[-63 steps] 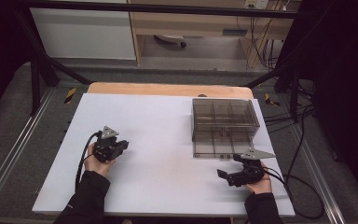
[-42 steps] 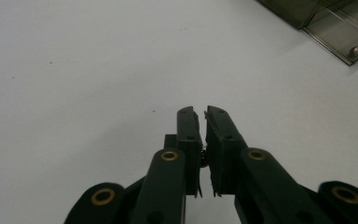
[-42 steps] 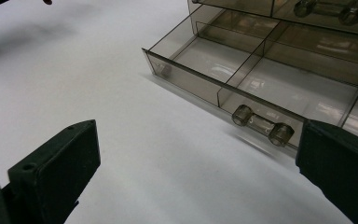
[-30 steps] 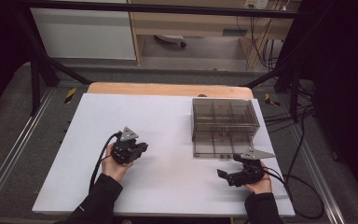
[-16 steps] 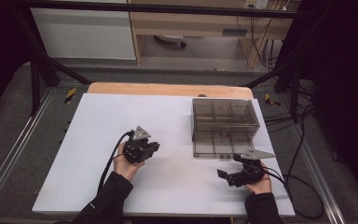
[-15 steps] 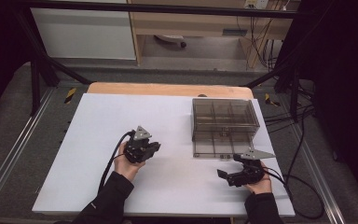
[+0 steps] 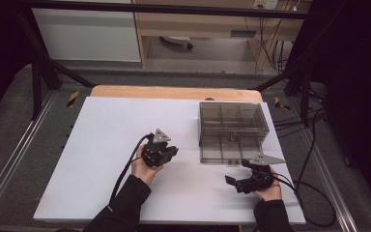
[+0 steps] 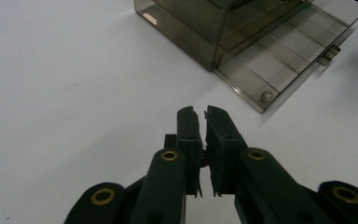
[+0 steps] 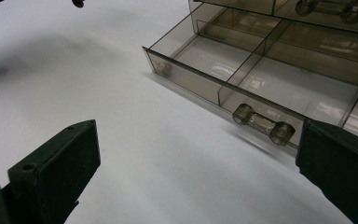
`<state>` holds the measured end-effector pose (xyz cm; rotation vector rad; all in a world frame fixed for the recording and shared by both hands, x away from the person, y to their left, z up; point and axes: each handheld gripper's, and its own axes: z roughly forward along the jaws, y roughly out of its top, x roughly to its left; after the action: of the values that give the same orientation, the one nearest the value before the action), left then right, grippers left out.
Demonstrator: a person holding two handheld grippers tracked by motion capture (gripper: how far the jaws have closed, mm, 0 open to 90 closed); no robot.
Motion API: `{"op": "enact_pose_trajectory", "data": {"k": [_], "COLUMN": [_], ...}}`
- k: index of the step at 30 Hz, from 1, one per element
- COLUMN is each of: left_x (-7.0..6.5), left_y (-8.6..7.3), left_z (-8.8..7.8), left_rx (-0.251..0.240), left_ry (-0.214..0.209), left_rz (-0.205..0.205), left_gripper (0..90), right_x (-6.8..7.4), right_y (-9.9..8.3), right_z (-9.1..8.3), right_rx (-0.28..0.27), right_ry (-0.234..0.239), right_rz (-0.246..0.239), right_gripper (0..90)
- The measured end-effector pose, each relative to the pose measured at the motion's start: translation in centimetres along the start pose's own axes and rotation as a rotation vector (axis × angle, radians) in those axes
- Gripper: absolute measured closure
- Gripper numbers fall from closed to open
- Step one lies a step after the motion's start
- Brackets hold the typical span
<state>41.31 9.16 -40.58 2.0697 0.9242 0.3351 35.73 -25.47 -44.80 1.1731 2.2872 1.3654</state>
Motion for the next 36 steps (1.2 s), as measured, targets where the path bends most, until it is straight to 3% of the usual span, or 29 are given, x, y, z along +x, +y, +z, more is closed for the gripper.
{"op": "enact_pose_trajectory", "data": {"k": [36], "left_x": [-3.8], "left_y": [3.4], "left_z": [4.2], "left_rx": [0.007], "left_ry": [-0.071], "left_rz": [0.031], "left_gripper": [83.5], "right_x": [0.0], "right_y": [0.0], "right_z": [-0.1], "right_rx": [-0.006], "right_ry": [0.004], "right_rz": [-0.002], "right_gripper": [0.4]}}
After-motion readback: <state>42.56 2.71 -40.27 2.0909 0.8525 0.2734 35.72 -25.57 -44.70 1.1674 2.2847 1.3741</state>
